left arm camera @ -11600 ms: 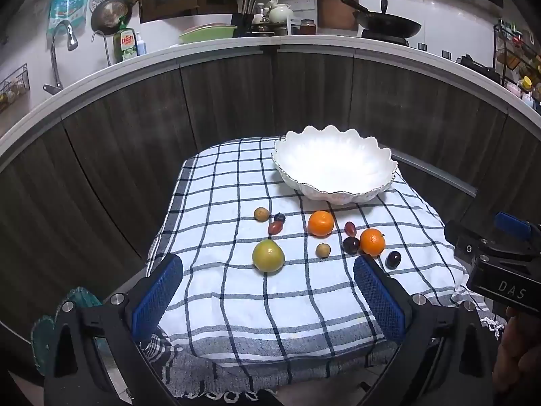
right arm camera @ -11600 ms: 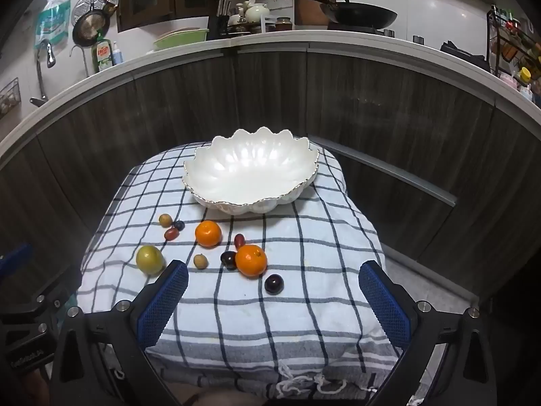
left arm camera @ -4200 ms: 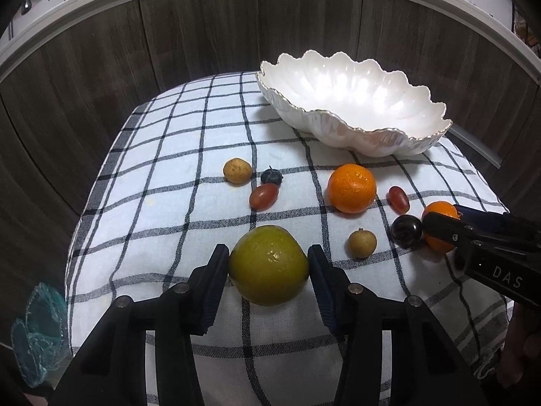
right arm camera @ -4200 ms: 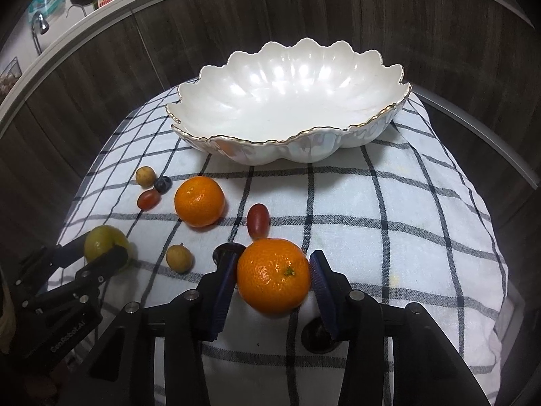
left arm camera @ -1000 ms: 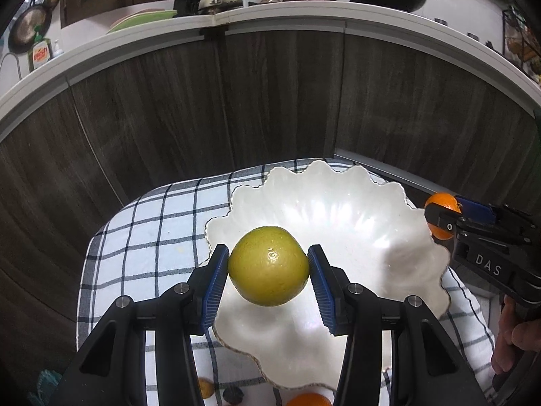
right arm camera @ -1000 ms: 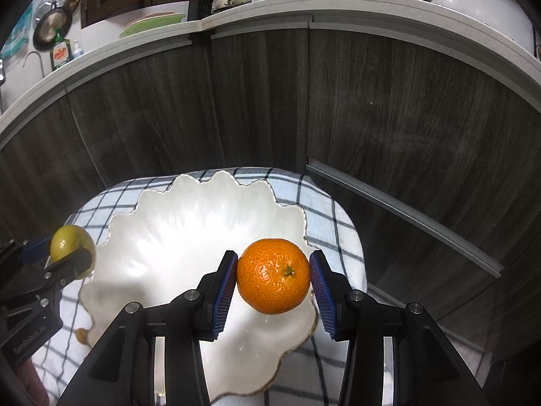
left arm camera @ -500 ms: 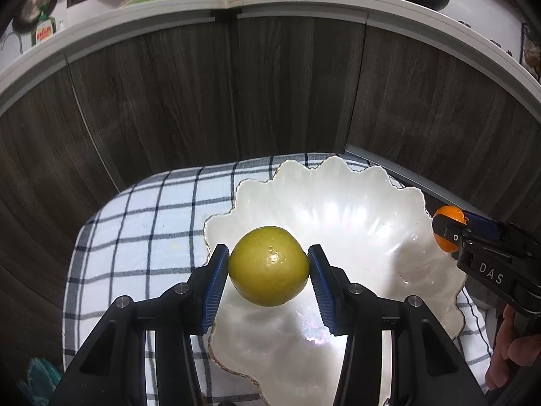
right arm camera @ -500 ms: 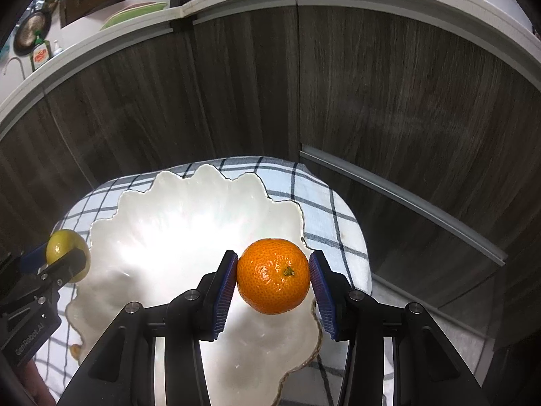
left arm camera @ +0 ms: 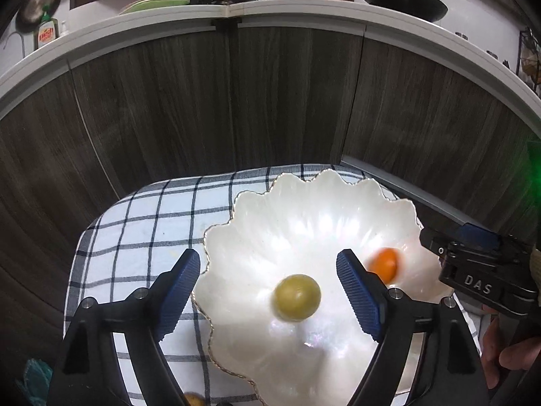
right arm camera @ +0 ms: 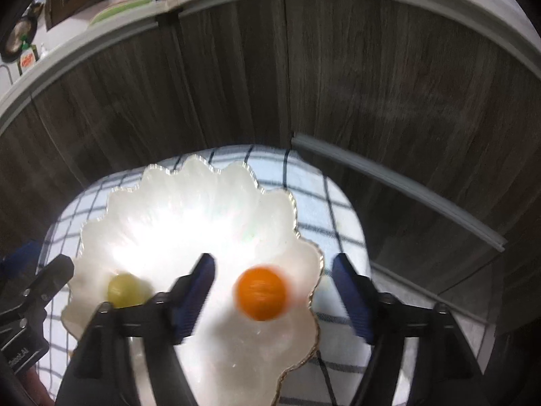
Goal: Organize fruits
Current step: 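Open the left gripper dropping the citrus into the bowl while the right drops the mandarin, then withdraw both grippers from the bowl back toward the remaining fruits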
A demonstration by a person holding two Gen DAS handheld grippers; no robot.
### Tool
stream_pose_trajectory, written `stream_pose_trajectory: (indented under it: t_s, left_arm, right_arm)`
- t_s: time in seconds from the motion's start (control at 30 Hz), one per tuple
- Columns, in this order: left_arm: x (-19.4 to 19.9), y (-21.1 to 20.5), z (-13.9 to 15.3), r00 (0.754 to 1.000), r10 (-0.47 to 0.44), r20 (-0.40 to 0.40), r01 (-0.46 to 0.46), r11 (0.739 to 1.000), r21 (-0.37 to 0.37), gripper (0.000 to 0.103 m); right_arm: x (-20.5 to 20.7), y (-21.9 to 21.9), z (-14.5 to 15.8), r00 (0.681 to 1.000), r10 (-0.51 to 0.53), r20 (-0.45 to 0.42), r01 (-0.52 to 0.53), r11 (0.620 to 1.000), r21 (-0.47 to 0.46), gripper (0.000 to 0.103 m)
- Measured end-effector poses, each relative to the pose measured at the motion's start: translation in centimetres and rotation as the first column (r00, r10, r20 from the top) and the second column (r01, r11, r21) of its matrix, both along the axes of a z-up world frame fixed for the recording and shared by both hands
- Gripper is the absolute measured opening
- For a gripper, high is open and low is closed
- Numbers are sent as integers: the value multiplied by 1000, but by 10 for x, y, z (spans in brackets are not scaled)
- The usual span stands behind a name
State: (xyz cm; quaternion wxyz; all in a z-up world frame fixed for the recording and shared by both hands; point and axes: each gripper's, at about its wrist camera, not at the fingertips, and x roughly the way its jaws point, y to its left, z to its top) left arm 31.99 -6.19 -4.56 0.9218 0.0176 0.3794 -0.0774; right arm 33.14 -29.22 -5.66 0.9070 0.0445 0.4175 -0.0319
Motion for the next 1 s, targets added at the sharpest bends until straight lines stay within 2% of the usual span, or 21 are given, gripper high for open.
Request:
stream_pose_trajectory:
  t_s: [0.07,0.17,0.43,1.0]
  left_arm:
    - [0,3,4,1000,10,9,-11,1000,4,88]
    - [-1,9,9,1000,25,12,-25,1000,-8,88]
    - [-16,19,24,999,38,33,-38,999,15,88]
    - [-55,26,32,998,30,50,-31,999,25,88]
  right_arm:
    - [-2,2,7,1000,1,21,0,1000,-10,78]
    - [-6,7,17,999,9,47,-8,1000,-27,78]
    - [-18,14,33,996,22,84,-18,999,-41,78]
    - [-61,21,40,994,28,110,-25,999,-33,78]
